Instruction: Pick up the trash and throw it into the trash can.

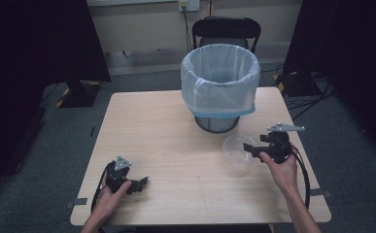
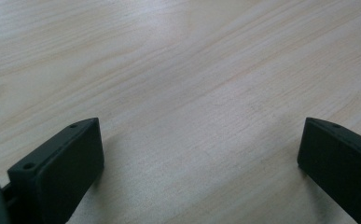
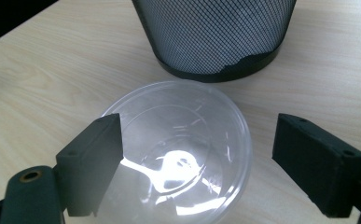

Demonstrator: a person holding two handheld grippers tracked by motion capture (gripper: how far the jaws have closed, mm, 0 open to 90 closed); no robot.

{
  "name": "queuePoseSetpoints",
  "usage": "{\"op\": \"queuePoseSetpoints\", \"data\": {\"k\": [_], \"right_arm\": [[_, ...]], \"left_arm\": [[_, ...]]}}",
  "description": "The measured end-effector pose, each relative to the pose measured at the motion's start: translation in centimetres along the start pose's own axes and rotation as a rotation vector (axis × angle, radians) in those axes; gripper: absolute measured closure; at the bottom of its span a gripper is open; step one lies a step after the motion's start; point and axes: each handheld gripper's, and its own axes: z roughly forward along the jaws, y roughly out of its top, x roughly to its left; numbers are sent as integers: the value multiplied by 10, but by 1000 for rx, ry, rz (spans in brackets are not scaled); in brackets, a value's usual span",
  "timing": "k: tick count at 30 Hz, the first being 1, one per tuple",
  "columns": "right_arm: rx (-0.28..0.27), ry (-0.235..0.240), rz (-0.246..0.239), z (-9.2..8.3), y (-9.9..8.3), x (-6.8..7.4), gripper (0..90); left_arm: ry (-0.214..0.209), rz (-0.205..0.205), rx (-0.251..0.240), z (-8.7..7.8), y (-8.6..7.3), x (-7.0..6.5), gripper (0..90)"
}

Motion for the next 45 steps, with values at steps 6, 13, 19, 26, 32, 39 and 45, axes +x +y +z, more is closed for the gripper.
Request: {"op": "queuePoseSetpoints", "data": {"k": [6,13,19,26,32,39,45], "right_arm": [[59,31,19,20,-2,-4,148],[95,34,41,28,-9,-7,148],[97,87,89,31,-18,-12,150],[76,128,97,28,-17,-7,345],[57,133,70,26,-13,9,472],[-1,139,52,24,-10,23,643],[-30,174,61,24,-6,32,738]], "left_arm": [[0,3,1,0,0,0,0],[0,3,2,0,0,0,0],[0,3,2,0,0,0,0],[0,2,1,0,0,0,0],[0,3,1,0,0,0,0],[0,2,1,0,0,0,0],[0,2,2,0,0,0,0]]}}
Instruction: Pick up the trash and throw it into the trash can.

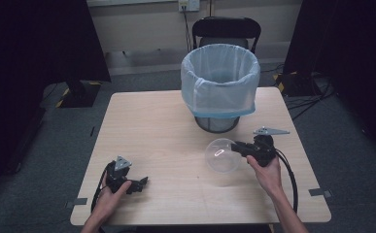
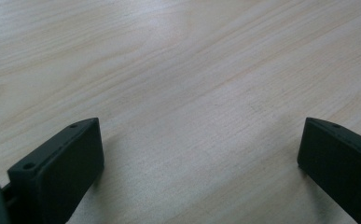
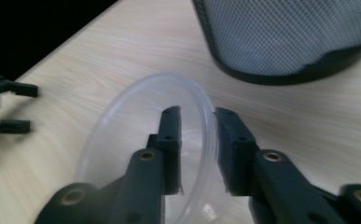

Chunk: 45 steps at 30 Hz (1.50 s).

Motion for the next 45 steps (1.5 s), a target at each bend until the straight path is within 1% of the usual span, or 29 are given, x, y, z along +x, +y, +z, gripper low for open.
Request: {"op": "queuePoseSetpoints", "data": {"k": [1,2,4,7,12,13,14,15,19,25,26,30,36,38,39,45], "right_arm": [[1,-1,-4,0,0,1,739],[-1,0,-19,0,1,4,749],[-5,8,-26,-1,3,7,771],[-17,28,-27,-2,5,12,801],[-31,61,-43,-2,9,20,834],[-33,51,-60,-2,11,24,836],[-33,51,-60,-2,11,24,836],[-30,47,-72,-2,13,27,837],[-33,36,-77,-1,14,29,838],[-65,43,-74,-4,18,28,838],[-75,48,-76,-6,20,28,838],[-90,56,-84,-8,24,30,838],[-135,74,-111,-15,36,38,838],[-149,76,-111,-17,40,41,839],[-162,81,-118,-19,44,43,839],[-190,89,-132,-24,54,49,839]], "left_arm": [[0,0,0,0,0,0,0],[0,0,1,0,0,0,0],[0,0,1,0,0,0,0],[0,0,1,0,0,0,0],[0,0,0,0,0,0,0],[1,0,1,0,0,0,0],[0,0,0,0,0,0,0],[0,1,0,0,0,0,0],[-2,-1,0,0,0,0,0],[0,1,0,0,0,0,0],[0,0,0,0,0,0,0],[0,0,1,0,0,0,0],[1,-2,-1,0,0,0,0],[1,-3,-1,0,0,0,0],[1,-1,0,0,0,0,0],[1,0,0,0,0,0,0]]}}
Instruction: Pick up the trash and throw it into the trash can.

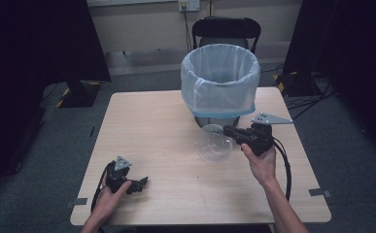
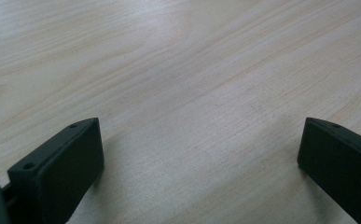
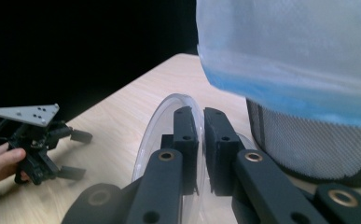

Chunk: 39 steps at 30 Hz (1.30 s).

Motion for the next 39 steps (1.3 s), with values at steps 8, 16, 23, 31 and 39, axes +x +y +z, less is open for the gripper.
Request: {"op": "queuePoseSetpoints", "data": {"k": [8,16,23,31,39], "right_arm": [[-44,34,-27,-4,22,7,840],[-90,57,-67,-10,48,20,840],[-143,83,-90,-11,67,29,840],[-209,98,-99,-12,92,31,840],[-262,111,-78,-12,117,23,841]], "left_arm": [[0,0,0,0,0,0,0],[-1,-3,-1,0,0,0,0],[-2,-4,-1,0,0,0,0],[-3,-1,0,0,0,0,0],[-2,-3,-1,0,0,0,0]]}}
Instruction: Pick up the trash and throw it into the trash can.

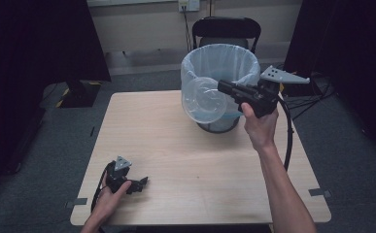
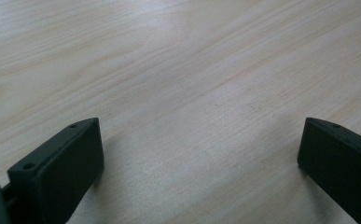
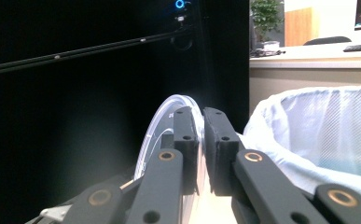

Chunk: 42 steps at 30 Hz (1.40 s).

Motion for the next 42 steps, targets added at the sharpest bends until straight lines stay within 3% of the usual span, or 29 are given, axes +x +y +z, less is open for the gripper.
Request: {"op": "queuePoseSetpoints", "data": {"k": [11,17,20,21,26,30,31,39,42], "right_arm": [[-30,-26,8,8,21,-14,841],[-58,-71,3,18,27,-26,841],[-78,-90,26,24,27,-38,841],[-90,-101,54,28,28,-49,840],[-113,-105,98,35,33,-62,840],[-137,-133,88,38,42,-66,851],[-131,-164,78,40,45,-69,856],[-66,-219,78,53,40,-85,856],[-39,-239,97,59,36,-94,853]], "left_arm": [[0,0,0,0,0,0,0],[1,4,2,-1,0,0,0],[1,3,2,0,0,0,0],[1,3,2,0,0,0,0],[1,4,2,0,0,0,0],[1,3,2,0,0,0,0],[1,3,1,0,0,0,0],[1,3,1,0,0,0,0],[1,5,3,-1,0,1,0]]}}
